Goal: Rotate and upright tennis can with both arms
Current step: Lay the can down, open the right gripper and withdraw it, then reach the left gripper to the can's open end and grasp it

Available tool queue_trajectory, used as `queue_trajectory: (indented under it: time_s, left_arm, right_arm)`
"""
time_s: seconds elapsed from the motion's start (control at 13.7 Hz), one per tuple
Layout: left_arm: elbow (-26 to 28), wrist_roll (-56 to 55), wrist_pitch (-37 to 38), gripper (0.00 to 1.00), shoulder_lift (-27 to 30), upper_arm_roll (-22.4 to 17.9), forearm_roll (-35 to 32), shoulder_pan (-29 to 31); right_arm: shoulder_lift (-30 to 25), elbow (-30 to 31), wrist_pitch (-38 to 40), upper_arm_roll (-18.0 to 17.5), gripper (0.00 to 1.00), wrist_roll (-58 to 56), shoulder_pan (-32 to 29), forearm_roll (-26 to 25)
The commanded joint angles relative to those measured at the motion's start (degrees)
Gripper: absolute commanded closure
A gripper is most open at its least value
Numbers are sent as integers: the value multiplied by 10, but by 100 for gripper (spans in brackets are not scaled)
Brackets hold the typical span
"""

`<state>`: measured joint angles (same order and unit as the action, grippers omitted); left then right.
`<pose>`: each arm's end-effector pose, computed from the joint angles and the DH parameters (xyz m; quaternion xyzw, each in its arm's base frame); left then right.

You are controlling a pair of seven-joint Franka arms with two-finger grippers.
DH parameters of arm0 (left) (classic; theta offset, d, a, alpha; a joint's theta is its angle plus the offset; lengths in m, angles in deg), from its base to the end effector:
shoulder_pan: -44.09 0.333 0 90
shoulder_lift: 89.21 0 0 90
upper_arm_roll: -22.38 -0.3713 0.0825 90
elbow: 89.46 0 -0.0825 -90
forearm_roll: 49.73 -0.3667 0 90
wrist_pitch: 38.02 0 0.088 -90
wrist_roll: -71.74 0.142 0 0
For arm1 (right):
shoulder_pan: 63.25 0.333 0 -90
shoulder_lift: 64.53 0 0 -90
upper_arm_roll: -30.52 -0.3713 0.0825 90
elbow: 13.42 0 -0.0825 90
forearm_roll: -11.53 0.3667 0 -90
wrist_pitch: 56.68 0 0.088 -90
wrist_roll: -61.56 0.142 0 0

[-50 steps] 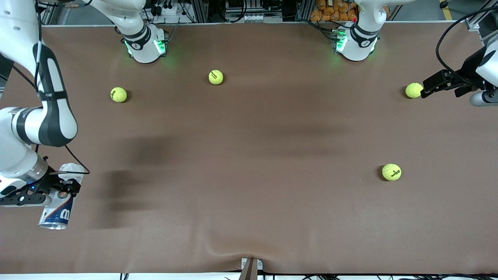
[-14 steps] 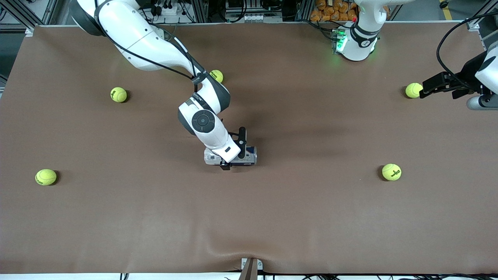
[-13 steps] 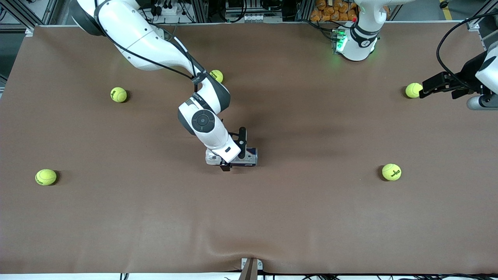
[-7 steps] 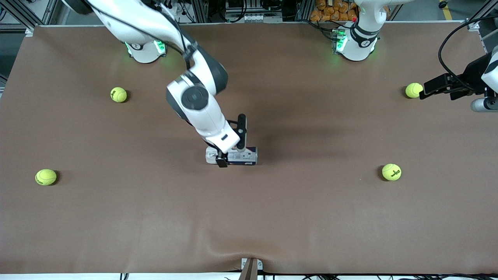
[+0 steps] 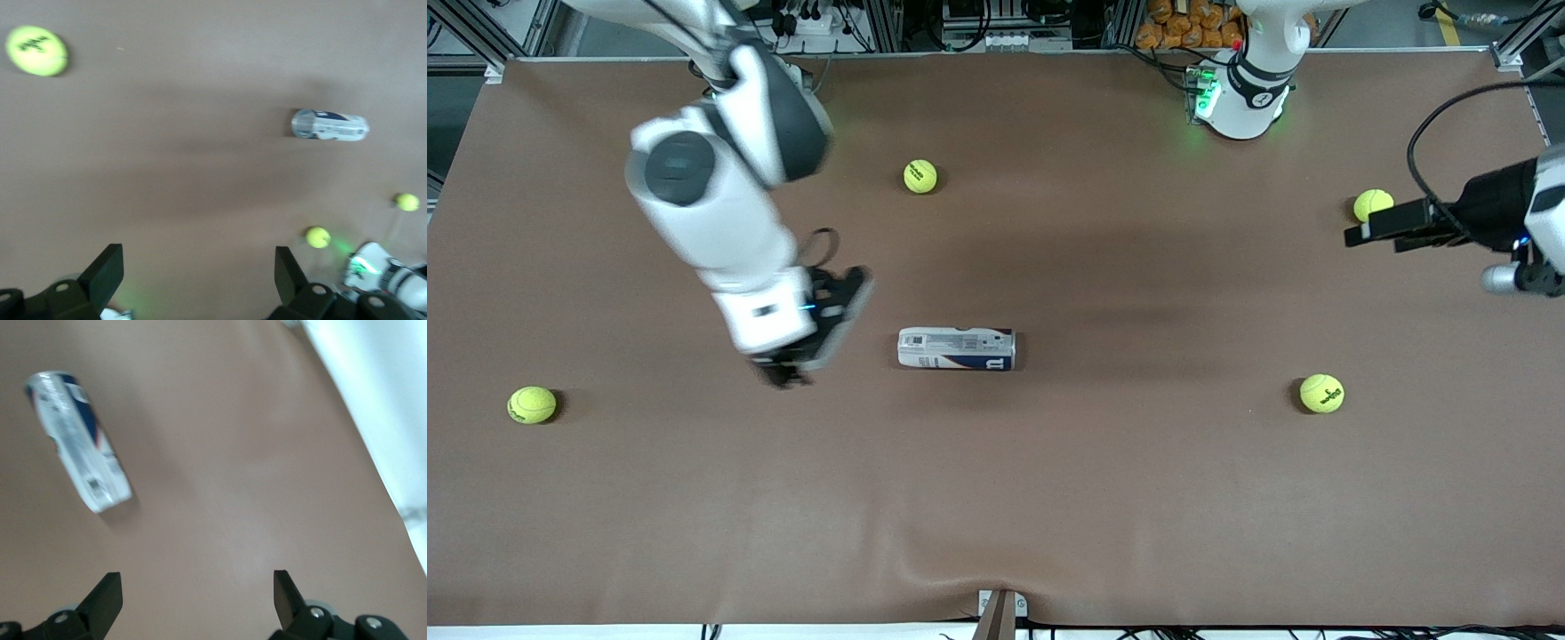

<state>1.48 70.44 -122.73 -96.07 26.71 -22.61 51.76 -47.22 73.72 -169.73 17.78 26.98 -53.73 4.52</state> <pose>0.5594 -0.0331 0.5826 0.9638 0.0439 -0.1063 0.2407 0.6335 0.2256 0.5283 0.8707 0.4848 0.0756 0.0340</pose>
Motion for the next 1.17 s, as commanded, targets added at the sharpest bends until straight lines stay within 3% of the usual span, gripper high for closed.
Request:
queue_trajectory:
  time_s: [0.0, 0.29, 0.44, 0.66, 0.8, 1.09]
  left_arm:
    - [5, 14, -26, 0, -27, 9, 52, -1]
    - [36, 37, -84, 0, -48, 38, 104, -4]
    - [38, 66, -100, 0, -71, 51, 136, -4]
    - [68, 139, -140, 0, -103, 61, 193, -4]
    - [98, 183, -170, 0, -120, 62, 248, -5]
    - [99, 231, -215, 0, -175, 85, 310, -12]
  right_arm:
    - [-53, 16, 35, -7, 0, 79, -75, -7]
    - [-119, 22, 117, 31, 0, 208, -120, -7]
    - [-137, 17, 179, 80, 0, 216, -116, 2]
    - [-147, -15, 279, 150, 0, 216, -114, 62]
    - [-151, -35, 318, 156, 0, 255, -118, 65]
    - [-160, -34, 329, 162, 0, 297, -116, 66]
